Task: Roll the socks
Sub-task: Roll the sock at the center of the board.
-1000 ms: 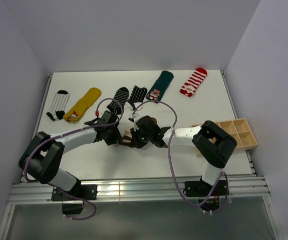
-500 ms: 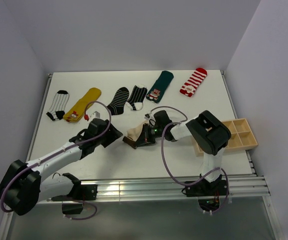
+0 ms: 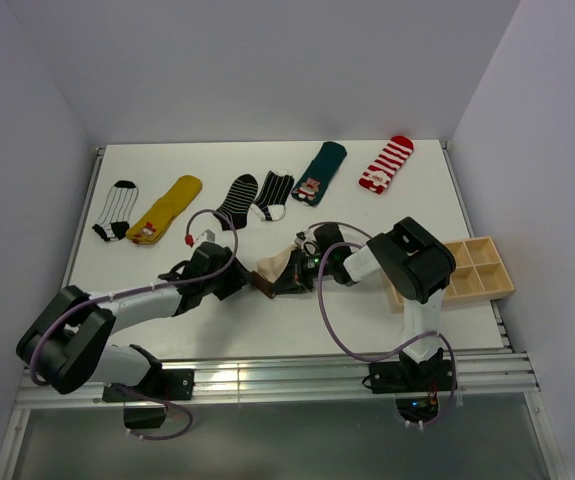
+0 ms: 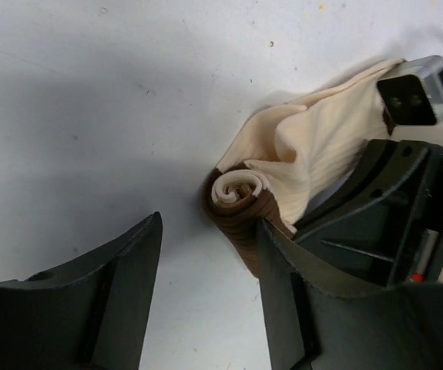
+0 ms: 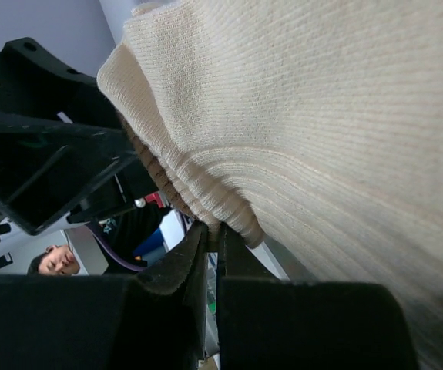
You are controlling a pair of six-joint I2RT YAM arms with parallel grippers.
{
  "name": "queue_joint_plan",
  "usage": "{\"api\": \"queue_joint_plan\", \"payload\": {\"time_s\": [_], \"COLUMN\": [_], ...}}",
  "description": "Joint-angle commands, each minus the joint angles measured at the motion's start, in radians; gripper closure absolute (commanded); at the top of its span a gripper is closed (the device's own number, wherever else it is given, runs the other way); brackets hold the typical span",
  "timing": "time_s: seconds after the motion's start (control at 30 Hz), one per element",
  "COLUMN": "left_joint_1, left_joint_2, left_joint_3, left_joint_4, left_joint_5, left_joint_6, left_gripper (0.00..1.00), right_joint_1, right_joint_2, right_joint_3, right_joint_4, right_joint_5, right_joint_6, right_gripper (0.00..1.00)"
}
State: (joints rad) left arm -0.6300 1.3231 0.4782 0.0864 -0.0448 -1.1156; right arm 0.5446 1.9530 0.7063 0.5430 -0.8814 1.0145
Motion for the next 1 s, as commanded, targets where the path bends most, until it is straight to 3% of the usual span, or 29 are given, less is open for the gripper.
{"api": "queue_joint_plan", "payload": {"time_s": [0.0,0.13,0.3,0.43,0.47,0.53,0.7,0.97], "left_joint_1": [-0.016,-0.028,-0.034,-0.043,-0.046,-0.051,-0.073,-0.079], "left_joint_2": [0.068,0.136,0.208,0.243,0.249,0.263,0.283,0.407], "left_joint_3": [0.056,0.074,0.105,0.131,0.146,0.168,0.286,0.570], "left_joint_4": [0.081,0.078,0.056,0.009,-0.006,-0.045,-0.247,-0.618], "left_joint_5": [0.025,0.010,-0.006,-0.017,-0.017,-0.039,-0.087,-0.141], "left_joint_6": [0.013,0.014,0.023,0.026,0.026,0.033,0.083,0.215], "left_gripper": [0.44,0.48,0.53,0.58,0.63,0.68,0.80,0.83], "right_joint_1": [-0.015,-0.015,-0.014,-0.008,-0.003,0.006,0.087,0.336], "right_joint_2": [0.027,0.014,-0.026,-0.072,-0.086,-0.136,-0.297,-0.506], "right_joint_3": [-0.019,-0.011,0.047,0.085,0.088,0.096,0.088,0.042], "right_joint_4": [-0.026,-0.044,-0.225,-0.348,-0.382,-0.420,-0.488,-0.454], "right_joint_5": [0.012,0.025,0.088,0.163,0.192,0.226,0.506,1.053], "right_joint_6": [0.029,-0.007,-0.137,-0.258,-0.280,-0.336,-0.476,-0.629], "right_gripper": [1.00,1.00,0.98,0.81,0.73,0.68,0.57,0.52]}}
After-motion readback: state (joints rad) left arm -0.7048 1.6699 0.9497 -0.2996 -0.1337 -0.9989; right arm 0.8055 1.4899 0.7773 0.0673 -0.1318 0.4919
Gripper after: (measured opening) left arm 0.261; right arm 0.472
